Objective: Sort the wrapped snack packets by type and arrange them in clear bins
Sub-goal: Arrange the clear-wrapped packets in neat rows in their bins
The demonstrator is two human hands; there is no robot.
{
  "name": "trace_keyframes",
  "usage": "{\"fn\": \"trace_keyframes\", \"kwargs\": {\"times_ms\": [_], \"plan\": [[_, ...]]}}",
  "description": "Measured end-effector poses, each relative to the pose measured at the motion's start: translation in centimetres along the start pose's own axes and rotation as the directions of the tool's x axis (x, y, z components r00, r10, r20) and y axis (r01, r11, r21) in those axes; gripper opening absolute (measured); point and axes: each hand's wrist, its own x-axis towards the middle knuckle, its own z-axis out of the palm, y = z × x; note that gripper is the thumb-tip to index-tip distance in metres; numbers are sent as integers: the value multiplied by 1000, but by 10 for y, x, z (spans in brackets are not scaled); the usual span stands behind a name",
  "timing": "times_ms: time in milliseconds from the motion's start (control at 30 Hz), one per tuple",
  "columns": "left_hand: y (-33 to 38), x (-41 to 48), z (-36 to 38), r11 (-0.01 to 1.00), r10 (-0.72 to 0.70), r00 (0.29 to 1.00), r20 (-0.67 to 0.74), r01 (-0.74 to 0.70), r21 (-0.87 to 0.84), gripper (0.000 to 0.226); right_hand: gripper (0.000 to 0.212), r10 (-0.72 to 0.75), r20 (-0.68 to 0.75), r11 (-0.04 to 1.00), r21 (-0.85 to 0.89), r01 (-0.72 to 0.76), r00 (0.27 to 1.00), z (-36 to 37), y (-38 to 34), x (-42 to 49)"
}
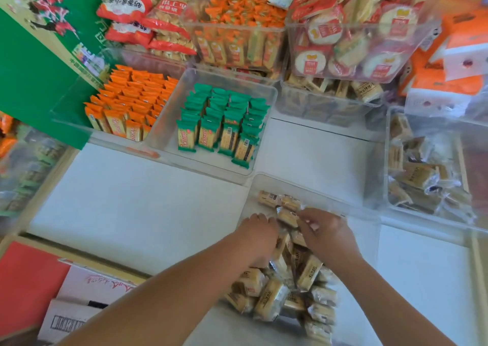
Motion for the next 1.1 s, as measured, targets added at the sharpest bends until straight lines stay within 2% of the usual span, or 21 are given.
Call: {"fn": "trace_keyframes", "kwargs": {"times_ms": [67,133,233,333,433,533,633,767,867,1033,1100], "plan": [[-1,11,-6,996,-30,989,144,42,-78,98,14,30,83,993,111,-39,996,-8,7,-11],[0,11,-14,991,-19,966,257,53,-125,88,15,78,136,976,193,-103,988,-17,14,-20],[0,3,-23,996,-47,970,238,62,-58,75,18,117,193,961,227,-160,974,-21,24,-27],[8,-10,-23,996,-33,973,230,51,-73,91,23,71,278,976,180,-125,958,-14,24,-27],[11,-28,-17,986,-11,995,95,27,-166,83,37,-18,361,980,189,-55,932,-5,14,-25],[4,-49,-10,971,-9,993,-121,-20,-238,63,53,-12,488,963,239,-120,873,-4,0,-25],[-5,-60,-9,952,-61,966,-250,-19,-307,60,57,-23,559,930,317,-188,829,-6,-17,-23],[-14,-61,-6,901,-87,948,-305,-55,-430,69,61,-35,562,890,394,-230,826,-5,-33,-19],[-15,-60,-2,852,-91,927,-364,-116,-510,70,57,-36,591,902,366,-228,806,-3,-36,-18],[-19,-61,2,779,-76,916,-394,-192,-596,86,87,-23,584,939,291,-184,811,-5,-40,-16],[-23,-63,0,739,-55,920,-387,-223,-636,83,79,-2,546,958,242,-155,837,-7,-41,-11]]}}
